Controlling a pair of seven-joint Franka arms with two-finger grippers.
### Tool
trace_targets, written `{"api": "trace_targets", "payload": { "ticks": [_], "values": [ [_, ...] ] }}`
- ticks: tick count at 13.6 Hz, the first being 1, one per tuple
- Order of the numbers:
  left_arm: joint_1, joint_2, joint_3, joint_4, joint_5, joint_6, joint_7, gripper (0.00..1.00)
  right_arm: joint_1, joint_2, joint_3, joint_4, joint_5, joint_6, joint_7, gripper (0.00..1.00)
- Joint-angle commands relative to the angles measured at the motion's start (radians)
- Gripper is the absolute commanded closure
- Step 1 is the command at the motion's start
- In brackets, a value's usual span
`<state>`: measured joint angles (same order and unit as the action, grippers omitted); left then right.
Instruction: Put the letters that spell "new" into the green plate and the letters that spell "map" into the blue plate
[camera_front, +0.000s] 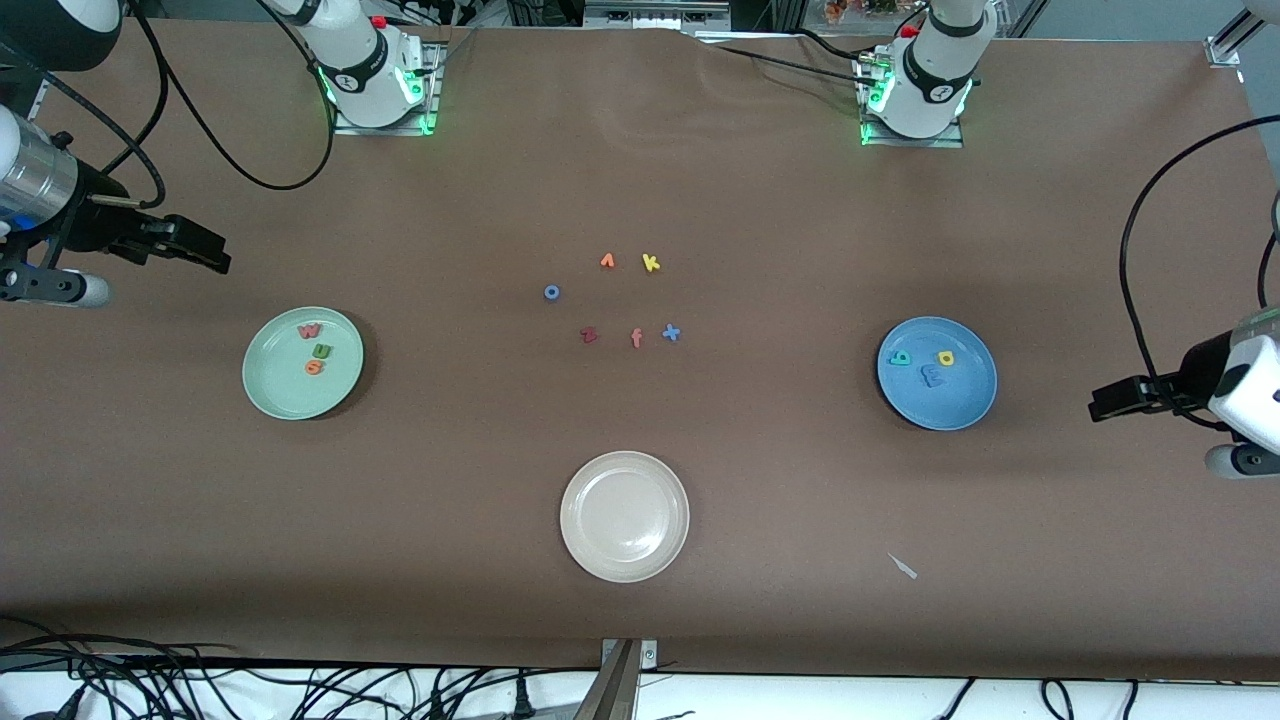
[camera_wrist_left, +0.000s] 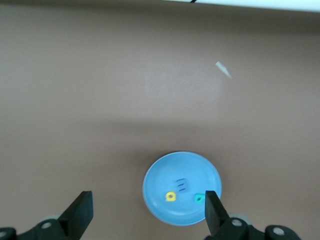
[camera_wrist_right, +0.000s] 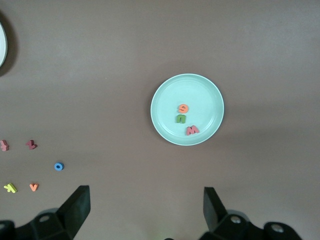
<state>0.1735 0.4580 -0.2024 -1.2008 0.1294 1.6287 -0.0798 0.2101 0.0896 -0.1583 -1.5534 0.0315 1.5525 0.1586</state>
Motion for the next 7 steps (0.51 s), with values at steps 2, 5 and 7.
{"api": "trace_targets", "payload": {
  "ticks": [2,5,7],
  "values": [
    [-0.128,-0.061,0.151,-0.101,-0.063,-0.003,0.092,0.02,-0.012,-0.024,0.014,-0.019,-0.002,0.001,0.012,0.00],
    [-0.148,-0.151,0.193,-0.294,-0.092,0.201,0.103,0.01,-0.012,-0.024,0.013,-0.019,-0.002,0.000,0.012,0.00],
    [-0.126,-0.156,0.184,-0.281,-0.094,0.214,0.103,0.00,-0.012,-0.024,0.014,-0.019,-0.002,0.000,0.012,0.00]
  ]
}}
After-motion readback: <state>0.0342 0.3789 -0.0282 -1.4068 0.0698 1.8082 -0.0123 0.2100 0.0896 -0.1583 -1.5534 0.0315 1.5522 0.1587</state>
